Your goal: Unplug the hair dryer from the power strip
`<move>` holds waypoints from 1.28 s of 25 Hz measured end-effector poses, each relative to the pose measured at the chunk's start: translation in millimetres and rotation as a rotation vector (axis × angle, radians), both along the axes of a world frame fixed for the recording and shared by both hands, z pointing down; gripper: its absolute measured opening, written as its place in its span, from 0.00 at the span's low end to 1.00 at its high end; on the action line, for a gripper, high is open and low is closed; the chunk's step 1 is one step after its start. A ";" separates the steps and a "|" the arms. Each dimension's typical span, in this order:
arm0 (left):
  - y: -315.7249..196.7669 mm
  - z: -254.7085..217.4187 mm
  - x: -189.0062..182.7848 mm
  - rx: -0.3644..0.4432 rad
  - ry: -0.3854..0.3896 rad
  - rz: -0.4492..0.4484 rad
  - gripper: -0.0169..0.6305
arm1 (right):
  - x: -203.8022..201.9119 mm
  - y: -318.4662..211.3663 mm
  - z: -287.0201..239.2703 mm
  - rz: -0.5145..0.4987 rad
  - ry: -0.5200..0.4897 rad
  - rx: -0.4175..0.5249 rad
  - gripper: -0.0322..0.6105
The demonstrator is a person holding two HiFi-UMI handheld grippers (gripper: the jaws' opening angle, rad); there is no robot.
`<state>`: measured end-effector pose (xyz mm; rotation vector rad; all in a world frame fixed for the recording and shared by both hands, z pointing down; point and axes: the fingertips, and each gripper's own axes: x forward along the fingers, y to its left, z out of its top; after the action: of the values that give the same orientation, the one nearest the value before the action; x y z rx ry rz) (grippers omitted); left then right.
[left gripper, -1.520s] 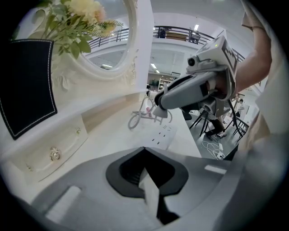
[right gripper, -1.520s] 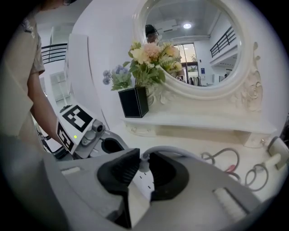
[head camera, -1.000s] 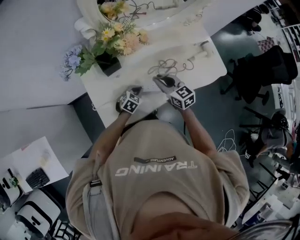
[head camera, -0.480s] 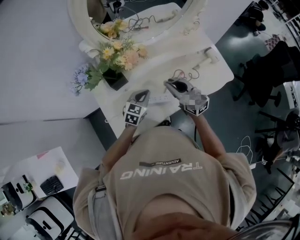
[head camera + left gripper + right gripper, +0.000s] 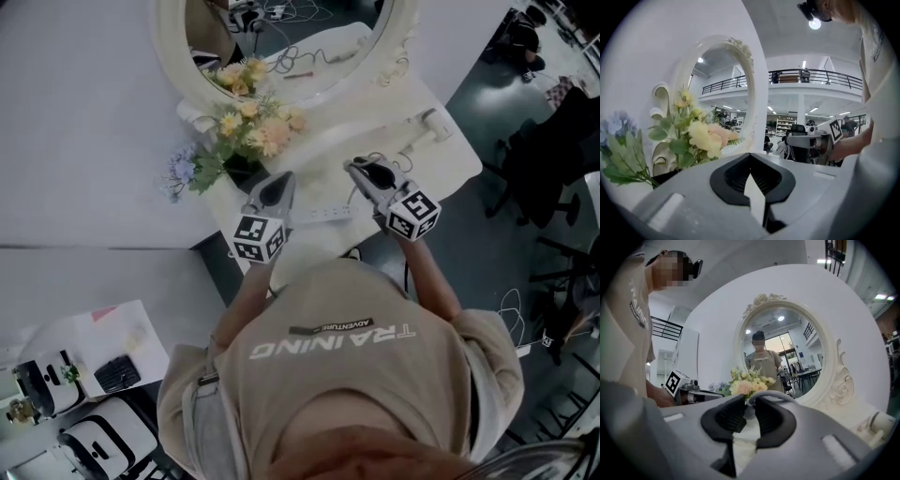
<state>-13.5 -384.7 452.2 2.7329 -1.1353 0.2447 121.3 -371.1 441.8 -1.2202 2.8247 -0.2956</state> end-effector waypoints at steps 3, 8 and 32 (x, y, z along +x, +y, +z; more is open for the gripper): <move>-1.0 -21.3 -9.7 0.075 0.004 -0.039 0.04 | -1.0 -3.2 -19.2 0.000 -0.009 0.043 0.16; 1.7 -35.5 -20.6 0.135 0.013 -0.073 0.04 | -4.2 -1.3 -35.9 -0.011 0.003 0.079 0.16; 8.0 -14.5 -28.5 0.073 0.031 -0.057 0.04 | -7.5 6.8 -11.5 0.010 0.031 0.023 0.16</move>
<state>-42.0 -376.7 437.7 2.7523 -1.2347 0.1555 113.8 -364.3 430.3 -1.2446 2.8391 -0.2453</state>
